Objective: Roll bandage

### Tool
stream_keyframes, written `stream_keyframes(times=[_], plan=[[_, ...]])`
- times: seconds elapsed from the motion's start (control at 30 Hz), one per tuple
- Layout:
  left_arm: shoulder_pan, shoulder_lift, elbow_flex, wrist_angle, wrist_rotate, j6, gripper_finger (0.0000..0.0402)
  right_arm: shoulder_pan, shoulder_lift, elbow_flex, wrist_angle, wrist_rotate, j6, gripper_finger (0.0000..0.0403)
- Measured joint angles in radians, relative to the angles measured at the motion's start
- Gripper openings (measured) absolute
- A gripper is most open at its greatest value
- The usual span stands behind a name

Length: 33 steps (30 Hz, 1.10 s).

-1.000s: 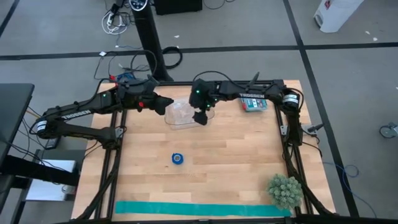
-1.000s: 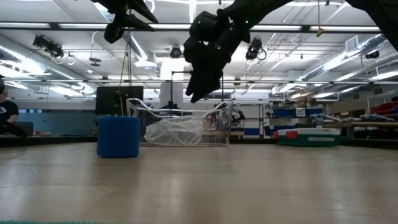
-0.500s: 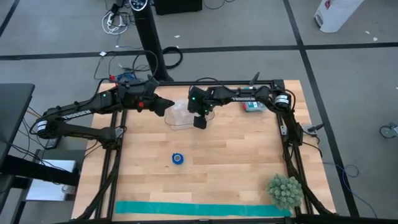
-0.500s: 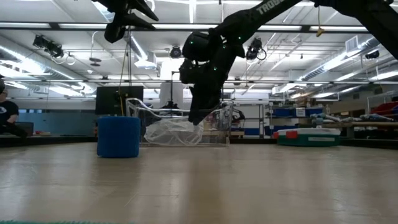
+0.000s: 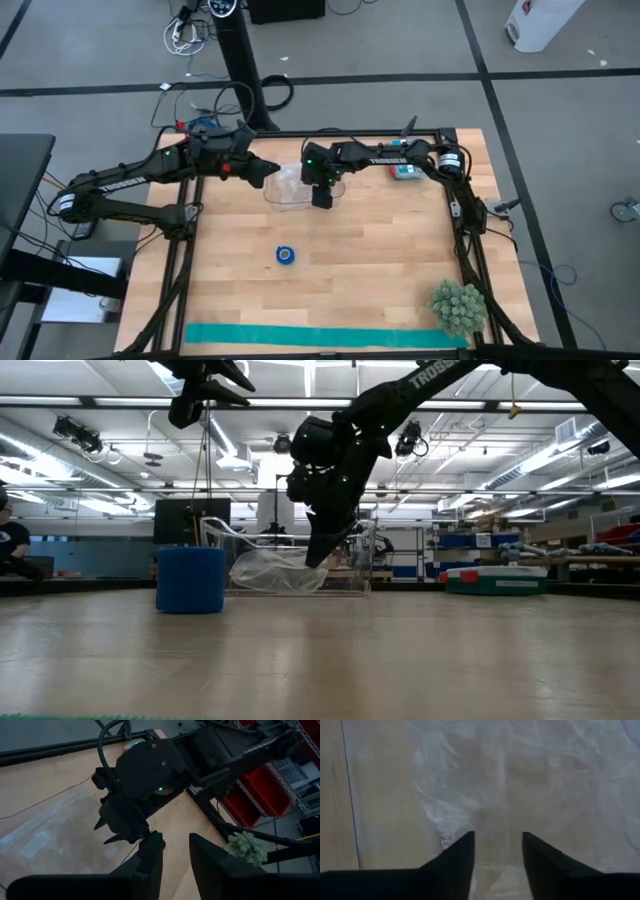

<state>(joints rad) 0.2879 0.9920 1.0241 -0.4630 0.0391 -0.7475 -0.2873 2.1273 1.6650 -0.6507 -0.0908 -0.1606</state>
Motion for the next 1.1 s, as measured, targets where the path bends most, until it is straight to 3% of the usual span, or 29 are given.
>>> stream_keyframes(times=[0.23,0.53,0.63,0.77,0.97,1.1], plan=[[0.0,0.0,0.0,0.0,0.0,0.009,0.0101,-0.014,-0.002,0.0,-0.008,-0.035,0.016,0.0012],[0.0,0.0,0.0,0.001,0.0,0.01,0.0101,-0.018,-0.123,0.0,-0.035,-0.066,0.097,0.0001],[0.0,0.0,0.0,0.0,0.0,0.01,0.0101,-0.052,-0.153,0.0,-0.054,-0.086,0.248,0.001],[0.0,0.0,0.0,0.0,0.0,0.01,0.0101,-0.117,-0.151,0.0,-0.056,-0.204,0.398,0.0037],[0.0,0.0,0.0,0.002,0.0,0.008,0.0101,-0.155,-0.151,0.0,0.006,-0.196,0.589,0.0115],[0.0,0.0,0.0,0.002,0.001,0.001,0.0101,-0.172,-0.151,0.0,0.033,-0.264,0.661,0.0169]])
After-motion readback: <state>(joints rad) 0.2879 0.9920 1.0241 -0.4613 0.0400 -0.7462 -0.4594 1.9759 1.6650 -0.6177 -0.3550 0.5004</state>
